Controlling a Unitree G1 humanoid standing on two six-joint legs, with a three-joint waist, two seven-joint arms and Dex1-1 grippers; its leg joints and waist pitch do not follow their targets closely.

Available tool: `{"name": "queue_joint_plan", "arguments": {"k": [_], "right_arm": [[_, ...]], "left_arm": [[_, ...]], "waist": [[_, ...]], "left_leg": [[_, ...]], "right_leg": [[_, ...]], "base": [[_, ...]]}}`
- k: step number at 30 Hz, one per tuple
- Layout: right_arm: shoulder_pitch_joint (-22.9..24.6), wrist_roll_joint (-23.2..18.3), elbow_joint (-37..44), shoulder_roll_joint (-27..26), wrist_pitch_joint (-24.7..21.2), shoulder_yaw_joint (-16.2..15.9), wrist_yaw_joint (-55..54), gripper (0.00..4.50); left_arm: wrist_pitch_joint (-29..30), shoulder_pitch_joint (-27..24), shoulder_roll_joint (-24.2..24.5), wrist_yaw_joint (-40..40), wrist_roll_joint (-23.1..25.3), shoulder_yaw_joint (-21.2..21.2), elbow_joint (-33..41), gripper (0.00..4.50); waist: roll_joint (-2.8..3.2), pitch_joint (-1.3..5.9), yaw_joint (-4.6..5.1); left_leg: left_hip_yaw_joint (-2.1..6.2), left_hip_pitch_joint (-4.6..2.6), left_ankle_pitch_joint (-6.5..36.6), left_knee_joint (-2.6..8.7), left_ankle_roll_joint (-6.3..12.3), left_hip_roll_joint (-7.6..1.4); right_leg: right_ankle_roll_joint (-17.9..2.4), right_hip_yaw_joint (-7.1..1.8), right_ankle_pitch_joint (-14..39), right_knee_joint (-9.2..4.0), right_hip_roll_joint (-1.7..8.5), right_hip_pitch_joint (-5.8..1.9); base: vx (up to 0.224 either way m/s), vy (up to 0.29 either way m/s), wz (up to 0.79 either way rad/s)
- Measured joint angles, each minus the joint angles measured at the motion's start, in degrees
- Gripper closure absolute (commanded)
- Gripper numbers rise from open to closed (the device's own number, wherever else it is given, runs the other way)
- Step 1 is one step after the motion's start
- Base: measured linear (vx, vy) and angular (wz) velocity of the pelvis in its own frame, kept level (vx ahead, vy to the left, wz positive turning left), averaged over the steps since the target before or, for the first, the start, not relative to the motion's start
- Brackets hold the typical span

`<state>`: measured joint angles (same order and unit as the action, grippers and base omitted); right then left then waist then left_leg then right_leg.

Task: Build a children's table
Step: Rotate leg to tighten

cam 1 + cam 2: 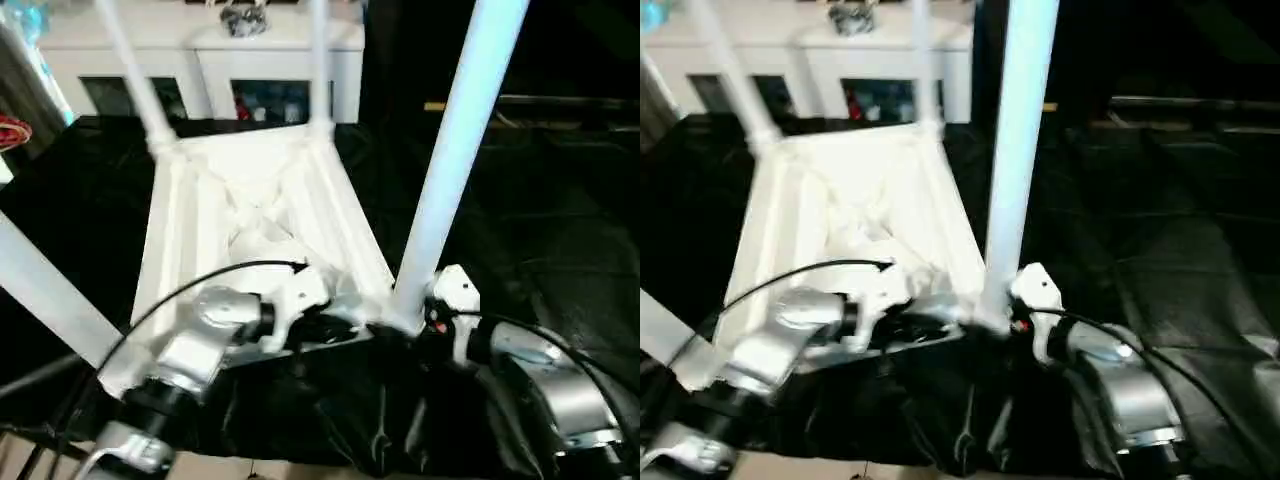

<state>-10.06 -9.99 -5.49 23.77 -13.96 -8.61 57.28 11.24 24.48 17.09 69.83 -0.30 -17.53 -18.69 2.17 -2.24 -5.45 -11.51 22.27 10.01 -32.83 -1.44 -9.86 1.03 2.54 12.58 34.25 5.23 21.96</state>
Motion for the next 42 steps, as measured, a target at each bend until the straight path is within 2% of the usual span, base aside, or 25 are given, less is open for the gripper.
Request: {"name": "queue_joint_plan", "arguments": {"k": [3,5,7,20,24,26,29,34,39,40,42], "right_arm": [[-0.03,-0.91,0.05,1.57,0.25,-0.75,2.68,0.43],[-0.19,-1.27,0.15,3.43,0.36,-0.98,5.01,0.48],[-0.37,-1.38,0.16,4.31,0.62,-1.41,6.81,0.85],[-1.18,-0.89,-1.09,5.1,2.07,-2.44,8.18,1.7],[-0.56,-1.05,-1.6,2.77,1.49,-1.08,5.66,1.75],[-0.28,-0.82,-3.63,-1.65,1.56,1.57,-1.28,1.76],[-0.37,0.01,-5.32,-5.07,2.2,3.37,-9.29,1.76],[-0.63,2.43,-7.39,-11.88,3.34,6.46,-21.81,1.78],[-1.65,5.4,-8.34,-15.91,3.45,7.16,-30.64,1.78],[-1.67,5.63,-8.34,-16.12,3.51,7.16,-31.18,1.22],[-1.68,5.55,-8.26,-16.12,3.44,7.17,-31.18,1.08]], "left_arm": [[-0.54,0.01,0.65,1.76,-0.04,-0.28,0.02,4.5],[-1.03,0.01,1.24,3.14,-0.52,-0.54,0.02,4.5],[-1.14,0.13,1.8,3.93,-1.02,-0.99,0.01,4.5],[-1.81,0.46,2.04,5.03,-1.26,-1.39,-0.69,4.5],[-2.28,0.48,1.6,3.28,-1.05,-1.19,-1.26,4.5],[-2.16,0.64,-0.12,-1.42,0.55,-0.24,-2.05,4.5],[-0.74,0.98,-2.82,-6.74,2.24,0.14,-2.5,4.5],[2.46,0.96,-7.4,-15.18,4.41,0.78,-2.44,4.5],[3.93,0.86,-10.01,-20.33,5.81,0.92,-2.3,4.5],[4.03,0.84,-10.16,-20.64,5.86,0.93,-2.27,4.5],[4.11,0.77,-10.18,-20.55,5.86,0.94,-2.08,4.5]], "waist": [[-0.15,-0.1,-0.26],[-0.2,-0.13,-0.49],[-0.25,-0.16,-0.65],[-0.26,-0.16,-1.08],[-0.3,-0.16,-0.98],[-0.4,-0.21,-0.48],[-0.41,-0.21,0.46],[-0.34,-0.16,1.01],[-0.21,-0.03,1.48],[-0.16,0.0,1.57],[-0.14,0.02,1.68]], "left_leg": [[0.0,0.01,0.02,-0.09,-0.02,0.0],[-0.01,0.0,0.05,-0.14,-0.07,0.01],[-0.01,-0.02,0.06,-0.19,-0.1,0.0],[0.0,-0.02,0.01,-0.35,-0.02,-0.02],[0.0,-0.14,0.09,-0.5,-0.18,-0.03],[0.0,-0.24,0.13,-0.59,-0.26,-0.04],[0.0,-0.33,0.11,-0.56,-0.31,-0.03],[0.0,-0.44,0.1,-0.47,-0.32,0.0],[0.0,-0.45,0.1,-0.42,-0.33,0.02],[0.0,-0.45,0.1,-0.41,-0.33,0.02],[0.0,-0.44,0.1,-0.39,-0.33,0.03]], "right_leg": [[-0.06,-0.02,-0.04,0.01,0.02,-0.04],[-0.07,-0.02,-0.04,0.04,0.04,-0.09],[-0.07,-0.02,-0.04,0.15,0.04,-0.08],[-0.07,-0.02,-0.04,0.35,0.04,-0.06],[-0.07,-0.07,-0.04,0.6,0.05,-0.07],[-0.13,-0.11,-0.08,0.78,0.05,-0.07],[-0.17,-0.14,-0.11,0.75,0.06,-0.1],[-0.01,-0.18,-0.03,0.7,0.06,-0.1],[0.0,-0.21,-0.02,0.67,0.06,-0.11],[0.0,-0.21,-0.02,0.65,0.06,-0.11],[0.0,-0.21,-0.03,0.65,0.06,-0.12]], "base": [[0.0,0.0,0.0],[0.0,0.0,0.0],[0.0,0.0,0.0],[0.0,0.0,0.0],[0.0,0.0,0.0],[0.0,0.0,0.0],[0.0,0.0,0.0],[0.0,0.0,0.0],[0.0,0.0,0.0],[0.0,0.0,0.0],[0.0,0.0,0.0]]}}
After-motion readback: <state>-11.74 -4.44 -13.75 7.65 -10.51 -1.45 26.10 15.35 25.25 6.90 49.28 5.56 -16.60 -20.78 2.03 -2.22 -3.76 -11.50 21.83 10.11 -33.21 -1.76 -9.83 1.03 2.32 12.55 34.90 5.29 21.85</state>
